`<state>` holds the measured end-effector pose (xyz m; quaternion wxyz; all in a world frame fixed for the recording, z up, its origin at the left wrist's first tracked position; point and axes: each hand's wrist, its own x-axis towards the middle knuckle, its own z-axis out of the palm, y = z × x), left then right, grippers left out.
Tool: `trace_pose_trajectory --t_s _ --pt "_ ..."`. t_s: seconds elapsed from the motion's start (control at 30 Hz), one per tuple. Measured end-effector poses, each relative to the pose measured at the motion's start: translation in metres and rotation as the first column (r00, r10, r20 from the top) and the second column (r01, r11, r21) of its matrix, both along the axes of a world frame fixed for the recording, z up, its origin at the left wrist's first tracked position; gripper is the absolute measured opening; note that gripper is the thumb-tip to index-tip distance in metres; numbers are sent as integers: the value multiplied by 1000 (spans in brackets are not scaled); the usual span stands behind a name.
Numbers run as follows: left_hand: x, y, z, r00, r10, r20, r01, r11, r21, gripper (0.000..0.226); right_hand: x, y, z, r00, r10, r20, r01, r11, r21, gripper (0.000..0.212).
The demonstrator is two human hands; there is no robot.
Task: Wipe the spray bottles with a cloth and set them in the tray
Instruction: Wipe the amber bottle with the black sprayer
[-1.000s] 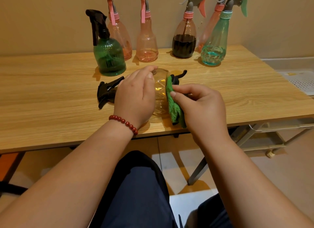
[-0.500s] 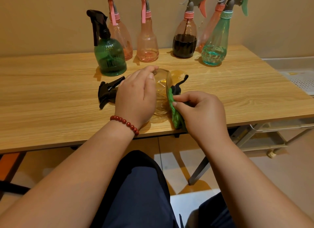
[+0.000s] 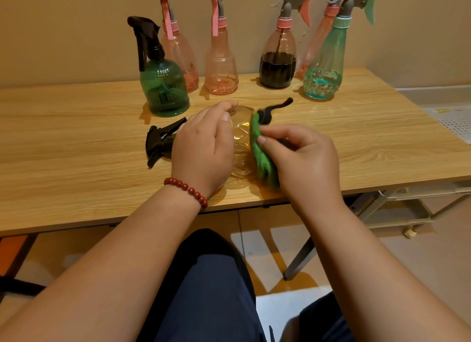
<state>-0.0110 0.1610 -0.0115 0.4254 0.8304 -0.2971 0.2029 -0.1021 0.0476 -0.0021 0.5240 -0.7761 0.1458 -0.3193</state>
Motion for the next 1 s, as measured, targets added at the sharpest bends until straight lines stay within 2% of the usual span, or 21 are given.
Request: trace_pose_trajectory --t_s 0.13,0.23,0.3,0.43,0.6,0.77,0.9,1.0 --pt "0 -1 1 1000 -2 -7 2 1000 6 54 2 -5 -6 993 -51 -104 52 999 7 12" --pt "-1 -1 2 1000 1 -19 -1 1000 2 49 8 1 6 999 -46 -14 47 992 115 14" --pt "-1 0 1 1000 2 -25 -2 1000 -1 46 5 6 10 998 -22 58 15 993 114 16" --pt "0 0 1 1000 -4 -18 4 1000 1 47 -9 8 3 998 22 66 -31 990 138 17" --pt "1 0 0 1000 -13 1 13 1000 -7 54 -6 1 -10 997 -38 -64 38 999 4 13" --pt "1 0 1 1000 -6 0 6 1000 -6 58 11 -2 -4 995 -76 -58 72 996 -56 12" --pt "2 2 0 1000 -12 7 12 1000 -11 56 1 -1 1 998 41 54 -40 999 -16 17" --pt "3 3 0 1000 -16 1 16 1000 -21 56 -12 -8 -2 989 149 6 -147 982 -119 24"
